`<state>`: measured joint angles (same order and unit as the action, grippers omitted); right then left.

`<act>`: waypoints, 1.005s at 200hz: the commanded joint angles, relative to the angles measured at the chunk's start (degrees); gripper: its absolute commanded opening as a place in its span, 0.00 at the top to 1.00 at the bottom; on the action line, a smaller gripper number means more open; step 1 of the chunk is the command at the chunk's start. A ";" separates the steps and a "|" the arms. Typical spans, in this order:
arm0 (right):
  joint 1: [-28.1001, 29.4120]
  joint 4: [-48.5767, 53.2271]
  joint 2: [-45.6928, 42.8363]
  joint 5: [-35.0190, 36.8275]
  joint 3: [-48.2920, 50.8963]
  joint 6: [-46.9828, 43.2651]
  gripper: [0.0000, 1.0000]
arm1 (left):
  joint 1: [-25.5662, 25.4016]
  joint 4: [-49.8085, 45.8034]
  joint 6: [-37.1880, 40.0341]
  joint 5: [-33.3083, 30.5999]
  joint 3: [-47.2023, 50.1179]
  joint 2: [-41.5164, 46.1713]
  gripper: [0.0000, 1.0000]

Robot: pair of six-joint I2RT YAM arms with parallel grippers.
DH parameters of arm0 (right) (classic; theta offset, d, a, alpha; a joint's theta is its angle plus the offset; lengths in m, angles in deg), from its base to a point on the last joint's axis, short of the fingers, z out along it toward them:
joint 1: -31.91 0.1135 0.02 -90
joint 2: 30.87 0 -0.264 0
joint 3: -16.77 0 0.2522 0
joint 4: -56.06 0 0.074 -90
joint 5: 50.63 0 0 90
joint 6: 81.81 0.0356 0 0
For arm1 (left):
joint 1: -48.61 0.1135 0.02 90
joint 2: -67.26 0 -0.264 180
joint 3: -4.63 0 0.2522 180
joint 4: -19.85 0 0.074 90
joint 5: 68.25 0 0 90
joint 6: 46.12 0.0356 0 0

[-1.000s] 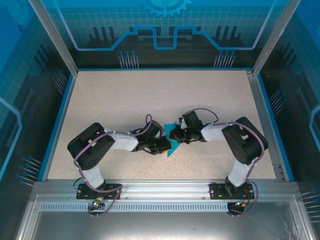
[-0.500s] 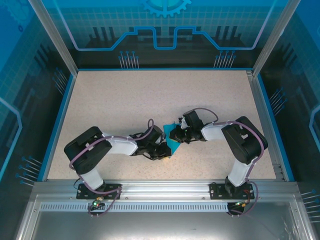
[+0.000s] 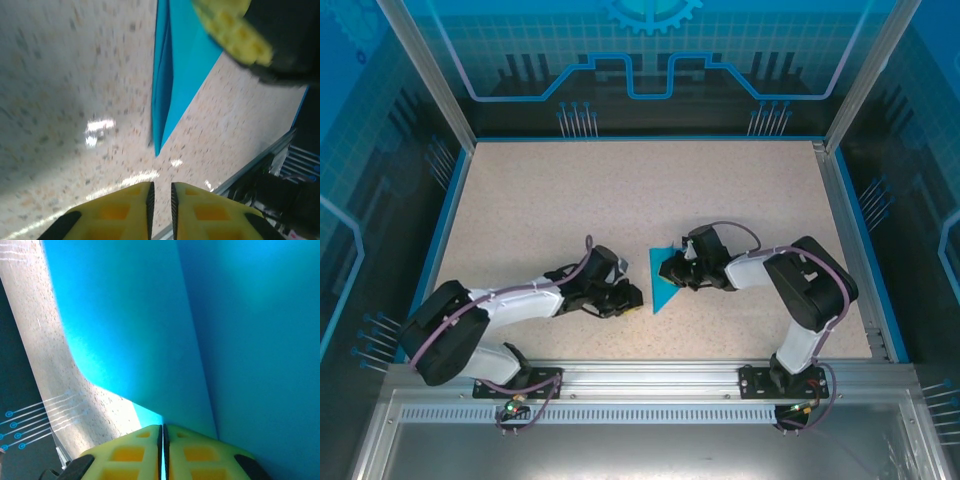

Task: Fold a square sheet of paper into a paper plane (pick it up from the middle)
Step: Fourth fold the wing at the center of the table.

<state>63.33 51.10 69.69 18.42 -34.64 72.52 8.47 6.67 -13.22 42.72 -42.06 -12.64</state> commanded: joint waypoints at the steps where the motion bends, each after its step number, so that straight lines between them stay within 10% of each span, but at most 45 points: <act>1: 3.03 7.66 2.89 7.04 4.20 5.58 0.87 | 0.55 1.53 -0.83 -1.03 -3.88 -1.08 0.78; 68: 3.21 9.90 1.48 6.10 2.44 4.36 0.86 | -0.27 11.70 -6.95 -0.35 -9.30 -14.65 0.80; 201: -0.03 17.70 -1.30 0.03 -5.42 -10.73 0.84 | -5.24 -3.19 -4.76 -9.19 -8.03 -23.10 0.98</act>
<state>64.73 57.98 68.35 21.83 -37.46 70.79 5.39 13.03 -18.75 37.54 -52.42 -32.46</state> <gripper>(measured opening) 0.156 0.053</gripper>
